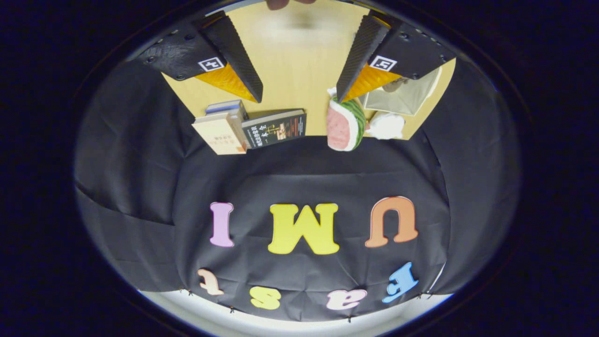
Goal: Open the storage box then place both shoes into the box .Put the left shoe in first, then the right shoe, with the right side of both shoes facing outward in a uniform manner.
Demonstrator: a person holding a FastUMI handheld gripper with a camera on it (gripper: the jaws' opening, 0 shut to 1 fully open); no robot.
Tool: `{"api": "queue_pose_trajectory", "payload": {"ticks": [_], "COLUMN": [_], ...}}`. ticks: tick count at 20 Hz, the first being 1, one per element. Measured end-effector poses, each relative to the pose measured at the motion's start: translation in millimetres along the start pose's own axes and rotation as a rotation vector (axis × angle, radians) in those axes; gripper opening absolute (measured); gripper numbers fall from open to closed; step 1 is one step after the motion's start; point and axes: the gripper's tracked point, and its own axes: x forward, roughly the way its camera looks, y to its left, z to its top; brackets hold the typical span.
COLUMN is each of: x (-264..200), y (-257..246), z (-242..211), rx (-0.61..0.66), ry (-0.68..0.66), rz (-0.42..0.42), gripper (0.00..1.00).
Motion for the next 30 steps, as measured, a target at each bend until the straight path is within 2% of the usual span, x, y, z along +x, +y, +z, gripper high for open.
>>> {"api": "queue_pose_trajectory", "payload": {"ticks": [11, 16, 30], "x": [-49.3, -56.5, -53.6], "y": [-30.0, -21.3, 31.9], "z": [31.3, 38.2, 33.4], "rx": [0.086, 0.095, 0.077], "ry": [-0.152, -0.196, -0.178], "rz": [0.039, 0.064, 0.165], "gripper": [0.96, 0.96, 0.96]}}
